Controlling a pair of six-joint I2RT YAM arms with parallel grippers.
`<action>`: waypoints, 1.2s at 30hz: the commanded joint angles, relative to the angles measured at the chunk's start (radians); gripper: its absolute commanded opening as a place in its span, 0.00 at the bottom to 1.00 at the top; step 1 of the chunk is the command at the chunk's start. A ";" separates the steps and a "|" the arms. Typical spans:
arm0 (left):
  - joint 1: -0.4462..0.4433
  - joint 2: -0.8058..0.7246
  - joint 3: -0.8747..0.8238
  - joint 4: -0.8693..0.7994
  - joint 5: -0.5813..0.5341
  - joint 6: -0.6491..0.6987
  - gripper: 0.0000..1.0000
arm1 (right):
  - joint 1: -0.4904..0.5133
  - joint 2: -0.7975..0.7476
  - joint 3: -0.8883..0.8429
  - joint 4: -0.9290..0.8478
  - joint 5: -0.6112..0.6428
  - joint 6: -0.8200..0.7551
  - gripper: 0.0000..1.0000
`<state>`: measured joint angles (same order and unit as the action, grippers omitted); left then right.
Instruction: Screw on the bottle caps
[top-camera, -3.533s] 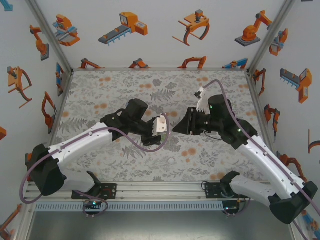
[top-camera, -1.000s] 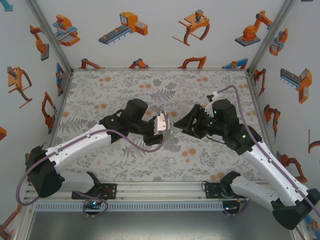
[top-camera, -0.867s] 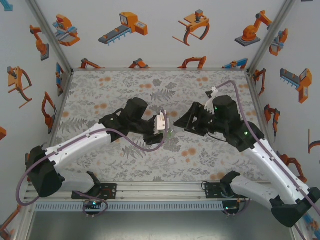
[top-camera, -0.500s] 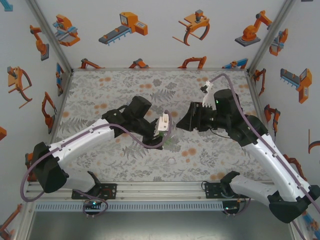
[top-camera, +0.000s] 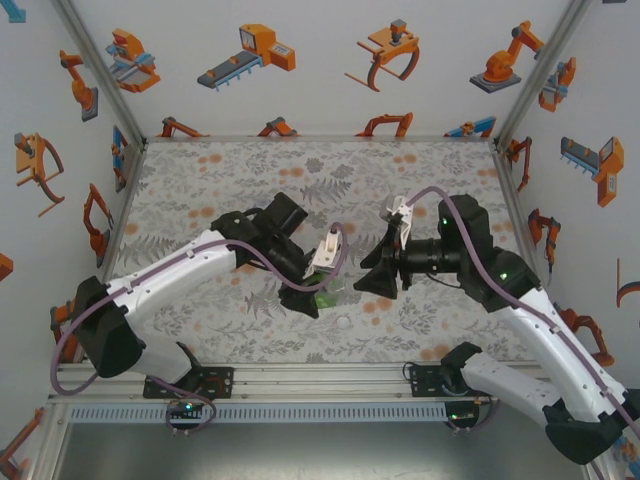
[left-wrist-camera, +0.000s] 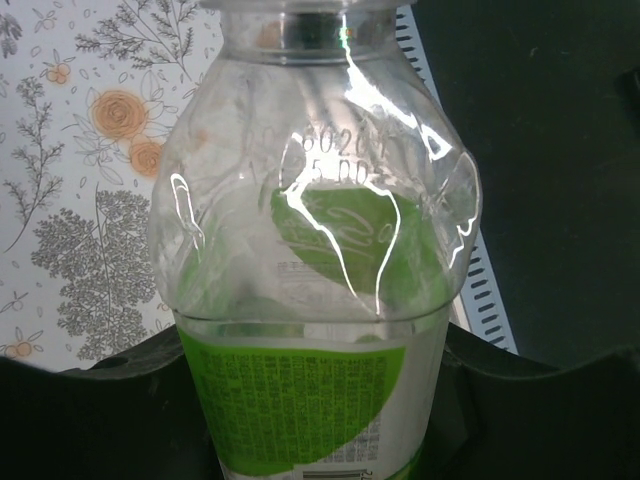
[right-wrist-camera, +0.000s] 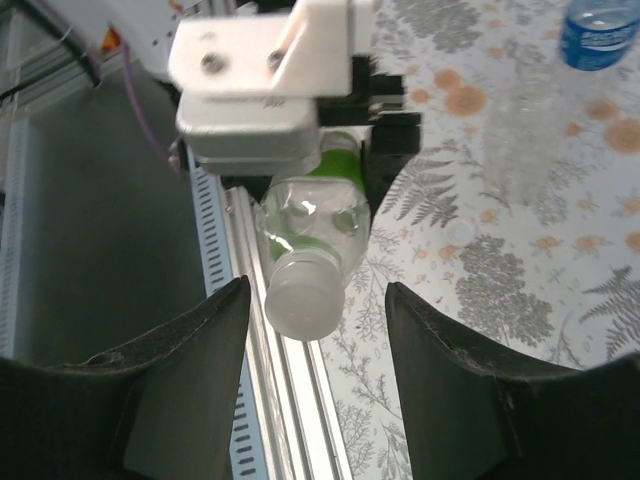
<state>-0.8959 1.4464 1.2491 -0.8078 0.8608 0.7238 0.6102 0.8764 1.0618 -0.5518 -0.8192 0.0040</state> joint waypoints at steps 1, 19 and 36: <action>0.003 0.017 0.036 -0.042 0.061 0.031 0.00 | 0.008 -0.043 -0.047 0.069 -0.124 -0.085 0.53; 0.002 0.047 0.061 -0.061 0.088 0.040 0.00 | 0.020 -0.042 -0.076 0.062 -0.049 -0.212 0.42; 0.003 0.043 0.059 -0.018 0.027 0.028 0.00 | 0.026 -0.037 -0.134 0.175 0.106 0.090 0.00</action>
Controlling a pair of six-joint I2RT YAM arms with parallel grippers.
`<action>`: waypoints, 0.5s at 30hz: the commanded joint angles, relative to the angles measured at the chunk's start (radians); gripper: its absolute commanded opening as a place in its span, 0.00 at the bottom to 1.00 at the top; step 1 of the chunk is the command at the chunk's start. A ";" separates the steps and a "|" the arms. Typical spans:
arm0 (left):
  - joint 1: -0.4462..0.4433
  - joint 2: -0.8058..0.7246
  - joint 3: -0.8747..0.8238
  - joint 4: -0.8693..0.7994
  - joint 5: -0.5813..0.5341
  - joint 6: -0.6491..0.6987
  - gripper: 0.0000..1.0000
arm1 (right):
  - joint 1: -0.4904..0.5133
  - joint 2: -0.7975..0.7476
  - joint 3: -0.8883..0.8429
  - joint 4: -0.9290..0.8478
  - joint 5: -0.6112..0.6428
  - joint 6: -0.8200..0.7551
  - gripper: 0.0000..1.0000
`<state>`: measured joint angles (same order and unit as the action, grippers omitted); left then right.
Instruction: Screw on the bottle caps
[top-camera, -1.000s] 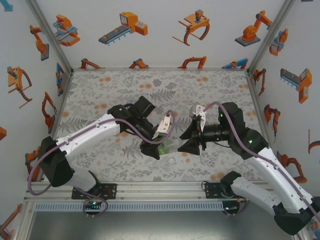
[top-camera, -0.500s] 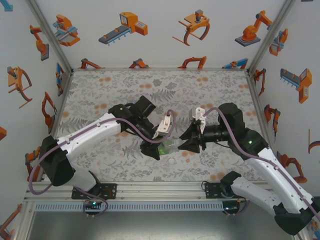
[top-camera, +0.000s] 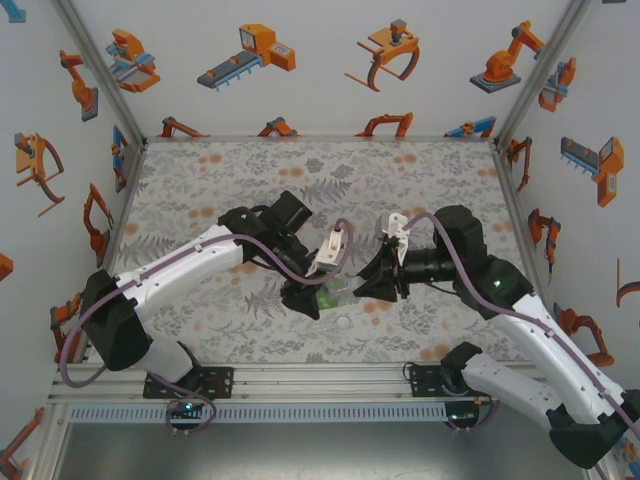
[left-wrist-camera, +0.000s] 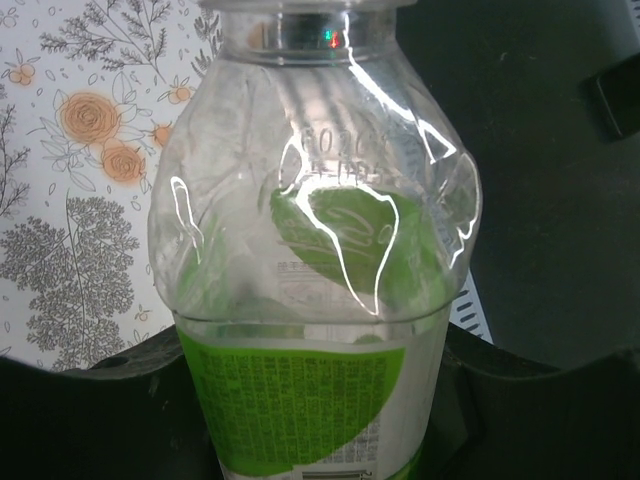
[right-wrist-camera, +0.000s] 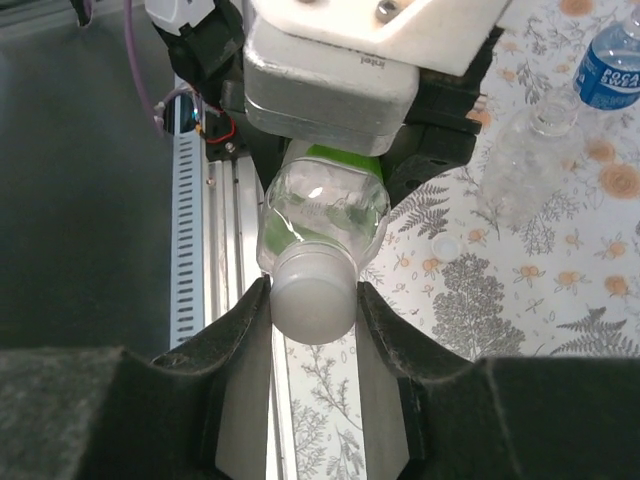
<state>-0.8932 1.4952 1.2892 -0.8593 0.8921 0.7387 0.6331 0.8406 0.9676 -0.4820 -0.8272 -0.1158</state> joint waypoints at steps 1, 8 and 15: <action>0.001 -0.012 0.012 0.058 -0.020 0.005 0.00 | 0.003 -0.001 -0.058 0.145 0.160 0.319 0.00; 0.000 -0.099 -0.118 0.374 -0.245 -0.107 0.00 | 0.004 0.024 -0.104 0.147 0.430 0.995 0.00; -0.016 -0.177 -0.268 0.722 -0.515 -0.177 0.00 | 0.002 0.057 -0.083 0.052 0.531 1.391 0.00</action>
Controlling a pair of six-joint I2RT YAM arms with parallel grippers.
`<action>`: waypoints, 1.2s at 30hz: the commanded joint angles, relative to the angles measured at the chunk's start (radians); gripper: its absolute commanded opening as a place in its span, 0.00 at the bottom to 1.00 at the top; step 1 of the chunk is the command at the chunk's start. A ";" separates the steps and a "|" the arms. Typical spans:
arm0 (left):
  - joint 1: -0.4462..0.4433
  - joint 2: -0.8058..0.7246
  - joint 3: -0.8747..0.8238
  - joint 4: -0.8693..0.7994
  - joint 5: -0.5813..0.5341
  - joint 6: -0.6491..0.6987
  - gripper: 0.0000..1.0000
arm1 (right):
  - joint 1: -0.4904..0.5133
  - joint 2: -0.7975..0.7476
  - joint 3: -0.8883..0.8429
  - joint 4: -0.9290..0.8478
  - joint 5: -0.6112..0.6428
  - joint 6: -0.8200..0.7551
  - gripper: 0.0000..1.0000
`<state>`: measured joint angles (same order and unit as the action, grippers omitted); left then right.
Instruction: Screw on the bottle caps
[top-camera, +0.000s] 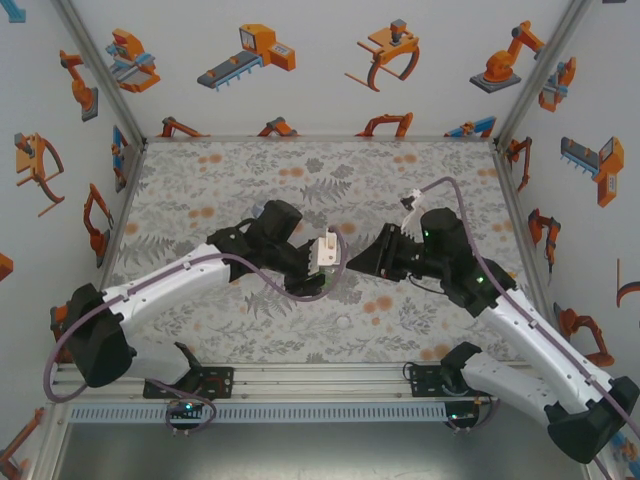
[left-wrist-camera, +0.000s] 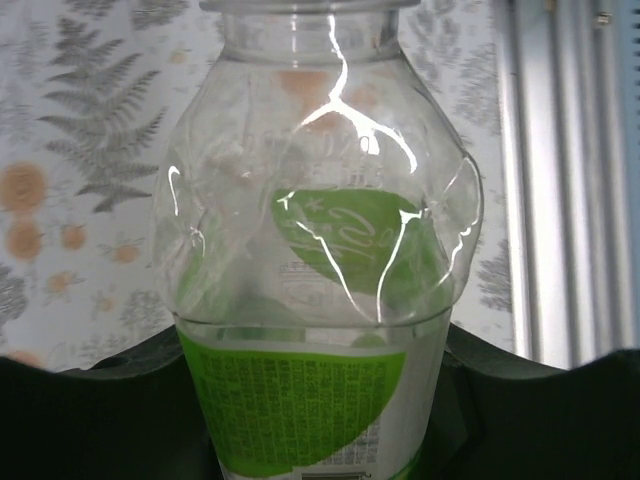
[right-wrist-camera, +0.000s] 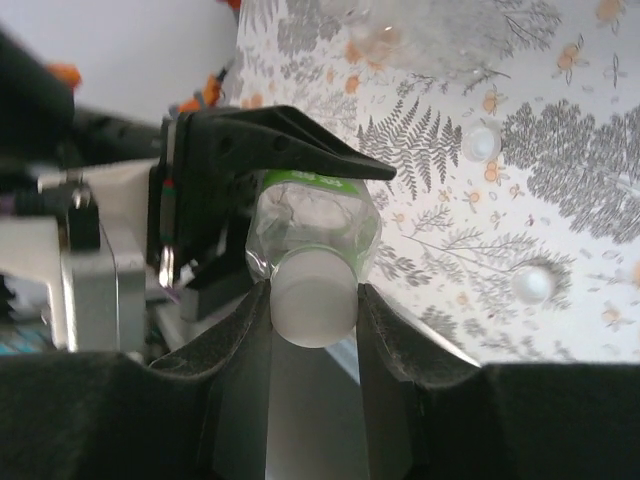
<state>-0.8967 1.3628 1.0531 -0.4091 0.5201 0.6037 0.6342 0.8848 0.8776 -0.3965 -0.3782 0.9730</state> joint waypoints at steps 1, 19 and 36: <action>-0.013 -0.052 -0.048 0.303 -0.165 -0.039 0.00 | 0.001 0.011 0.002 -0.015 0.088 0.326 0.00; -0.012 -0.119 -0.073 0.216 -0.040 0.030 0.00 | 0.001 -0.010 0.242 -0.136 -0.063 -0.783 0.56; -0.013 -0.200 -0.062 0.098 0.094 0.036 0.00 | 0.004 0.031 0.263 -0.062 -0.455 -1.256 0.54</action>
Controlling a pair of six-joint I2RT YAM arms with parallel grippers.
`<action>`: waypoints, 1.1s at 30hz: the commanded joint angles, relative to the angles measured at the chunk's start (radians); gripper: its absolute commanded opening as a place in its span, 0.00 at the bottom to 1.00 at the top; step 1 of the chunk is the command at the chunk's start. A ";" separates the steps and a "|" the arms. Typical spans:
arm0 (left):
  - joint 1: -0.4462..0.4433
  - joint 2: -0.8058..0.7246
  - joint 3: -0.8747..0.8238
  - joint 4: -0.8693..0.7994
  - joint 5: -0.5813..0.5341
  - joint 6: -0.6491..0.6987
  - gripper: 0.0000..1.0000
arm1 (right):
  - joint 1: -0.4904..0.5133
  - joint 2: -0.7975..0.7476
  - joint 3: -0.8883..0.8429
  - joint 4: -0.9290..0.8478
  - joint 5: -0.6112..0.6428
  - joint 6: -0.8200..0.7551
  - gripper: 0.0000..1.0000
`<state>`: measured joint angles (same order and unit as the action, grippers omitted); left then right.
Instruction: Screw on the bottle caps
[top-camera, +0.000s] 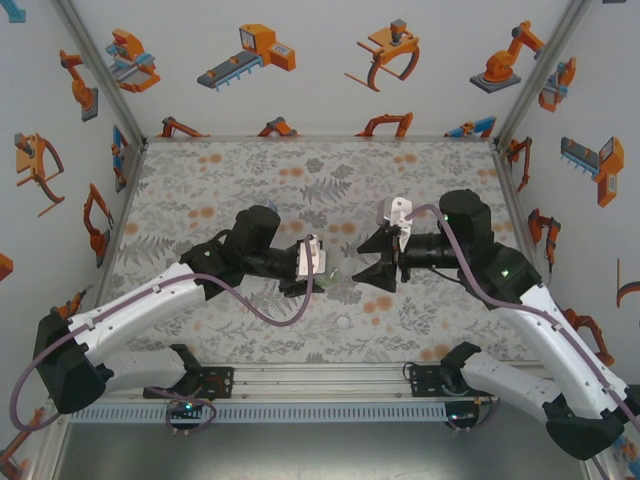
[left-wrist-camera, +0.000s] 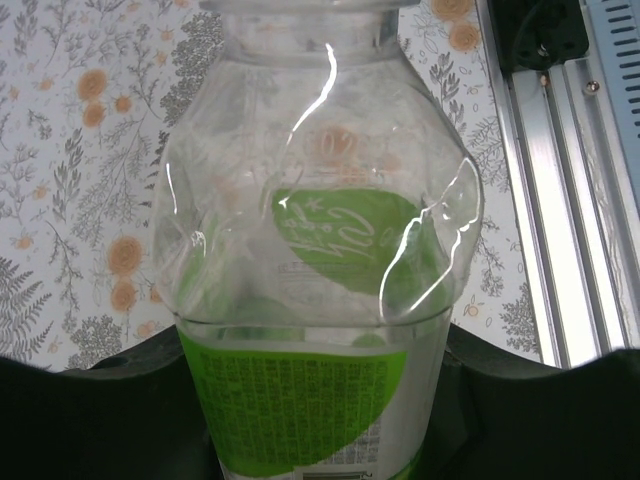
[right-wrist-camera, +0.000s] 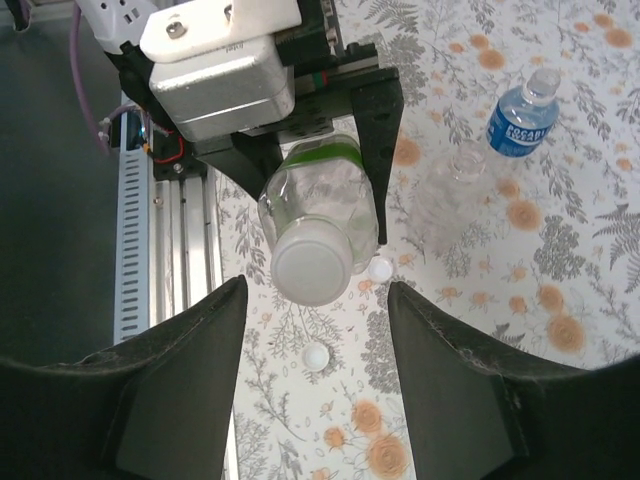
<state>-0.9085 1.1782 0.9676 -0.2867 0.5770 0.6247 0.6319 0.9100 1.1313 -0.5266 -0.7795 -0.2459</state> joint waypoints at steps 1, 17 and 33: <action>-0.001 -0.016 0.023 -0.025 0.038 0.014 0.00 | 0.008 0.007 0.003 0.082 -0.065 -0.031 0.53; 0.000 -0.021 0.026 -0.022 0.038 -0.005 0.00 | 0.040 0.014 -0.059 0.104 -0.010 -0.010 0.42; -0.001 -0.011 0.019 0.025 -0.001 -0.031 0.00 | 0.051 0.006 -0.114 0.178 0.174 0.191 0.09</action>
<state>-0.9062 1.1778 0.9676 -0.3084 0.5598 0.6060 0.6811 0.9195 1.0435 -0.3985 -0.7265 -0.1692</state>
